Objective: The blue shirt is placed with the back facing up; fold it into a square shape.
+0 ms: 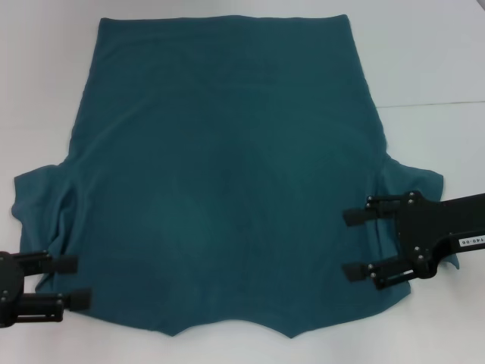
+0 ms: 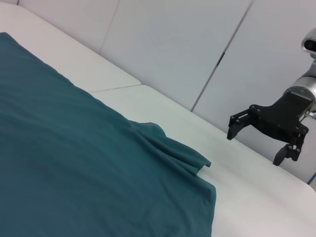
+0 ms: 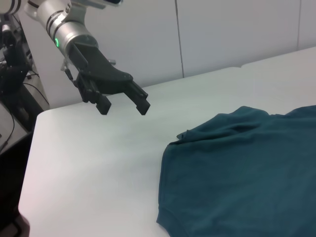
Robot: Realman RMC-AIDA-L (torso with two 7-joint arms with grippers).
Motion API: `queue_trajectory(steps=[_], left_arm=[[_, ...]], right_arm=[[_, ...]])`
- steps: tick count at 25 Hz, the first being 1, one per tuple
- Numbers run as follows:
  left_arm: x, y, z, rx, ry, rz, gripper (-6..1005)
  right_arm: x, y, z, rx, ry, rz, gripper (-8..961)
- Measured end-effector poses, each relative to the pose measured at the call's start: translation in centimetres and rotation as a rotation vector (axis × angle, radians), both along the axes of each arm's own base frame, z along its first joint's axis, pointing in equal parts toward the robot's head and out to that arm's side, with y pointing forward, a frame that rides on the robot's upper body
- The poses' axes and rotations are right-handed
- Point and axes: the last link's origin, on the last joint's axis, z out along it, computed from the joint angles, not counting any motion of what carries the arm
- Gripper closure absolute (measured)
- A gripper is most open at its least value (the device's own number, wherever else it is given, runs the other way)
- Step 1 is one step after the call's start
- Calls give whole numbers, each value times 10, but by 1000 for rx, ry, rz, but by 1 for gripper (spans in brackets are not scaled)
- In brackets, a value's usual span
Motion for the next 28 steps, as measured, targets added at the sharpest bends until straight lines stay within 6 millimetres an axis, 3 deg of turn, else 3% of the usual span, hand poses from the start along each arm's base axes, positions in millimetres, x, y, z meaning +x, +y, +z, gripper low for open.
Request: queue_trajectory(steps=[16,28], left_arm=[[3,2,-3,-42,31,-15,153],[-7,25,14,50,92,288,152]], right_arm=[[-6,4,-4,-22,-20,14,11],[-14,11,-9,-22,-4,-33,11]])
